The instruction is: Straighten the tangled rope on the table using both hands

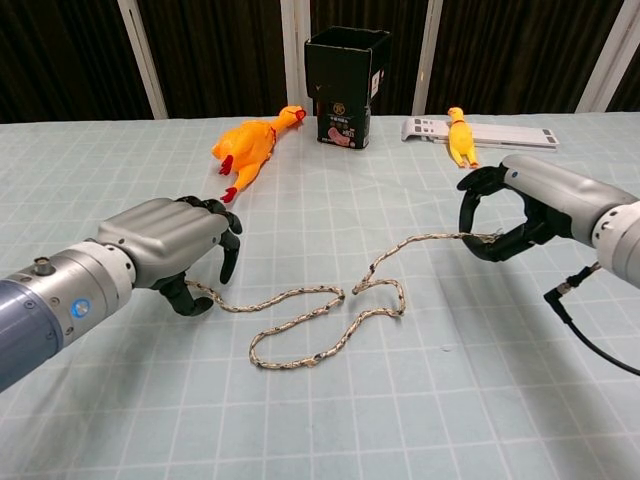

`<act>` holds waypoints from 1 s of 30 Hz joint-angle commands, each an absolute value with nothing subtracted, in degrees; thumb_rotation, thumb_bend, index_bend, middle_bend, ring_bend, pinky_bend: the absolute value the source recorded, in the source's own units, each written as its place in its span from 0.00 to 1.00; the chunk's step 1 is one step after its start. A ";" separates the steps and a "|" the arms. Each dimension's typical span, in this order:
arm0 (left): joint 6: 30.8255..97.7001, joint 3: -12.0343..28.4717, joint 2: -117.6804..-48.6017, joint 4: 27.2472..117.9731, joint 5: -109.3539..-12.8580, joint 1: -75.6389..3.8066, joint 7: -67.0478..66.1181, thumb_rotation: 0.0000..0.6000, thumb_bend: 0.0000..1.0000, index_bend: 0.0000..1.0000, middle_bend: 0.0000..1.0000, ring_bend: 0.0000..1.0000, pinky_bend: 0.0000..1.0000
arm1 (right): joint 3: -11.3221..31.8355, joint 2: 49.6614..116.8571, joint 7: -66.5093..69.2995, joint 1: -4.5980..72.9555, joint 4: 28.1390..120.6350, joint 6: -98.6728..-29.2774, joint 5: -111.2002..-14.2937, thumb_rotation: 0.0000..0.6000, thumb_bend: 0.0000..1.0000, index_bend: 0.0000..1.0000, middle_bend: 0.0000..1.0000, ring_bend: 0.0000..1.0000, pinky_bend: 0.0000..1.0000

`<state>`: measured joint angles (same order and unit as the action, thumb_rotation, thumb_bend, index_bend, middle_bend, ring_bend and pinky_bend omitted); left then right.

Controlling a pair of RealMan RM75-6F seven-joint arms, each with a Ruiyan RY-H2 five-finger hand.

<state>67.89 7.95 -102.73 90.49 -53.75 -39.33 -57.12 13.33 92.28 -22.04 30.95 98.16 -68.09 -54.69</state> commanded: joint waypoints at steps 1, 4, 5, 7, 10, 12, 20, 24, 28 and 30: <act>68.01 7.66 -102.88 90.22 -53.66 -39.49 -57.24 1.00 0.40 0.49 0.12 0.00 0.00 | 13.31 92.30 -21.95 30.95 98.04 -68.12 -54.64 1.00 0.47 0.64 0.17 0.00 0.00; 68.16 7.46 -103.20 89.81 -53.62 -39.62 -57.00 1.00 0.41 0.49 0.12 0.00 0.00 | 13.25 92.32 -21.87 30.97 97.99 -68.13 -54.66 1.00 0.47 0.64 0.17 0.00 0.00; 68.23 7.44 -103.34 89.68 -53.67 -39.64 -56.79 1.00 0.41 0.49 0.12 0.00 0.00 | 13.21 92.32 -21.85 30.97 98.00 -68.13 -54.67 1.00 0.47 0.64 0.17 0.00 0.00; 68.32 7.38 -103.62 89.38 -53.79 -39.71 -56.40 1.00 0.41 0.50 0.12 0.00 0.00 | 13.15 92.34 -21.85 31.00 97.93 -68.13 -54.71 1.00 0.47 0.64 0.17 0.00 0.00; 68.29 7.24 -103.86 89.11 -53.74 -39.88 -56.33 1.00 0.41 0.51 0.12 0.00 0.00 | 13.16 92.37 -21.79 31.01 97.93 -68.19 -54.68 1.00 0.47 0.64 0.17 0.00 0.00; 68.31 7.13 -104.02 88.98 -53.72 -39.98 -56.30 1.00 0.42 0.52 0.12 0.00 0.00 | 13.14 92.38 -21.79 31.03 97.79 -68.24 -54.72 1.00 0.47 0.64 0.17 0.00 0.00; 68.34 6.70 -104.52 88.30 -53.44 -40.17 -55.86 1.00 0.43 0.53 0.13 0.00 0.00 | 13.06 92.18 -21.83 31.03 97.76 -68.34 -54.68 1.00 0.47 0.64 0.17 0.00 0.00; 68.38 6.55 -104.76 87.77 -53.44 -40.26 -55.67 1.00 0.43 0.53 0.13 0.00 0.00 | 12.88 92.09 -21.82 30.96 97.81 -68.31 -54.59 1.00 0.47 0.64 0.17 0.00 0.00; 68.33 6.39 -104.92 87.62 -53.44 -40.30 -55.44 1.00 0.46 0.53 0.13 0.00 0.00 | 12.68 92.14 -21.86 30.94 97.73 -68.25 -54.58 1.00 0.47 0.64 0.17 0.00 0.00; 68.28 6.33 -105.00 87.57 -53.36 -40.32 -55.35 1.00 0.47 0.54 0.13 0.00 0.00 | 12.62 92.18 -21.88 30.94 97.68 -68.25 -54.55 1.00 0.47 0.64 0.17 0.00 0.00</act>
<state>68.28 6.33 -105.01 87.57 -53.35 -40.32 -55.35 12.62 92.18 -21.88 30.94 97.68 -68.25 -54.56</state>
